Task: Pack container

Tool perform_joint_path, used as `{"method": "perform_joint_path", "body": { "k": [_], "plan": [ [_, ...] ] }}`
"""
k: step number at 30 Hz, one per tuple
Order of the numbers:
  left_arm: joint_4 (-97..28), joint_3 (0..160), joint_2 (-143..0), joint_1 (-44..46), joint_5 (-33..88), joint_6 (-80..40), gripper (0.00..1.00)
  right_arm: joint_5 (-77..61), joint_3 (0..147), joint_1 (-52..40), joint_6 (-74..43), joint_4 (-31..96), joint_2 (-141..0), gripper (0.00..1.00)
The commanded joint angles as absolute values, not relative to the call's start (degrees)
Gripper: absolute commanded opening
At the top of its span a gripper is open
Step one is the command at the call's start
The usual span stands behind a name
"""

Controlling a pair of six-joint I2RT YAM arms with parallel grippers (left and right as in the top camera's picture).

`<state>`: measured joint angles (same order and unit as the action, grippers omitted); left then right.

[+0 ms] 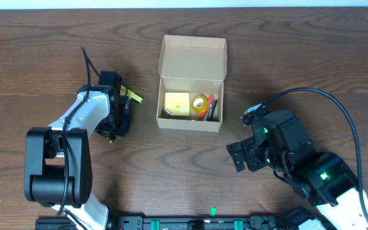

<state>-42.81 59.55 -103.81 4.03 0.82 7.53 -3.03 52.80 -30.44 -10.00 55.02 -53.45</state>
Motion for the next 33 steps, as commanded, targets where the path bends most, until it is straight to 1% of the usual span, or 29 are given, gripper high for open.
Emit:
{"method": "perform_joint_path", "body": {
  "k": [1,4,6,7,12,15,21,27,30,33],
  "plan": [
    [-42.76,60.49,-104.73,4.21,-0.62,4.16,0.31,-3.05,53.12,-29.93,-9.32,55.07,-53.15,0.99],
    [-42.78,60.49,-104.73,4.21,-0.45,3.07,0.18,-3.05,53.12,-29.93,-9.32,55.07,-53.15,0.99],
    [-42.81,60.49,-104.73,4.21,-0.40,2.02,0.08,-3.05,53.12,-29.93,-9.32,55.05,-53.15,0.99],
    [-42.83,60.51,-104.71,4.21,-0.40,1.30,0.06,-3.05,53.12,-29.93,-9.32,55.07,-53.15,0.99],
    [-43.94,61.21,-104.01,4.21,1.17,-0.45,0.06,-3.05,53.12,-29.93,-9.32,55.07,-53.15,0.99],
    [-46.87,63.59,-103.11,4.21,1.50,-0.36,0.06,-3.05,53.12,-29.93,-9.32,55.07,-53.15,0.99],
    [-55.02,72.31,-99.66,4.21,2.00,3.05,0.06,-3.05,53.12,-29.93,-9.32,55.07,-53.15,0.99],
    [-58.87,83.26,-97.03,4.43,7.94,4.80,0.06,-3.05,53.12,-29.93,-9.32,55.07,-53.15,0.99],
    [-60.07,87.46,-97.06,6.26,7.84,6.42,0.06,-3.05,53.12,-29.93,-9.32,55.07,-53.15,0.99],
    [-59.48,90.87,-97.45,10.02,5.06,6.46,0.06,-3.05,53.12,-29.93,-9.32,55.07,-53.15,0.99]
  ]
}}
